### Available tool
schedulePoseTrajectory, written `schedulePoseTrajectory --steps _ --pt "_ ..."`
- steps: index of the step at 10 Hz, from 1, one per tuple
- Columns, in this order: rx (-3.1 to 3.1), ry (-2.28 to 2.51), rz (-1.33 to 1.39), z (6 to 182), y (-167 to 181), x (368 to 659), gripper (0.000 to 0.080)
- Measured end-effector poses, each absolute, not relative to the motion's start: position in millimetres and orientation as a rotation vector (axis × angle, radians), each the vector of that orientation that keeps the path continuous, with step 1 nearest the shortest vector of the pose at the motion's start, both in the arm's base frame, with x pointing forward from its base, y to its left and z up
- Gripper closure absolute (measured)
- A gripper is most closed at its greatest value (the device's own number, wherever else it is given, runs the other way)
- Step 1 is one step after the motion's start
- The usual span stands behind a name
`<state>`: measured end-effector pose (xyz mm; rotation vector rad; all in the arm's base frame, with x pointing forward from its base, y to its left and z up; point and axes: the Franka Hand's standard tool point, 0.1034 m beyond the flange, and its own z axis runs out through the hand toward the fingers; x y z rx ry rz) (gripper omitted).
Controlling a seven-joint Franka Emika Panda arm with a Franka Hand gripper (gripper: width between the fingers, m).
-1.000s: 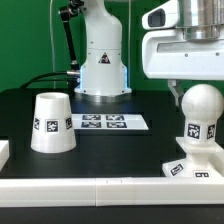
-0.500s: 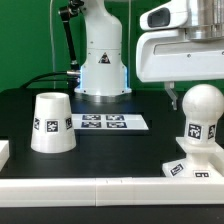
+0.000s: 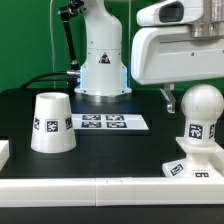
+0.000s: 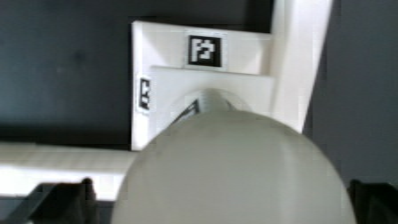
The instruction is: Assemble lamp
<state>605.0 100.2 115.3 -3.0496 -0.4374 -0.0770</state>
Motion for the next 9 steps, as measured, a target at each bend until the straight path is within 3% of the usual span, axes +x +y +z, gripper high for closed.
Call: schedulePoseTrajectory --steps 9 --pt "-2.731 -1.597 -0.044 110.3 105.8 607.7 0.0101"
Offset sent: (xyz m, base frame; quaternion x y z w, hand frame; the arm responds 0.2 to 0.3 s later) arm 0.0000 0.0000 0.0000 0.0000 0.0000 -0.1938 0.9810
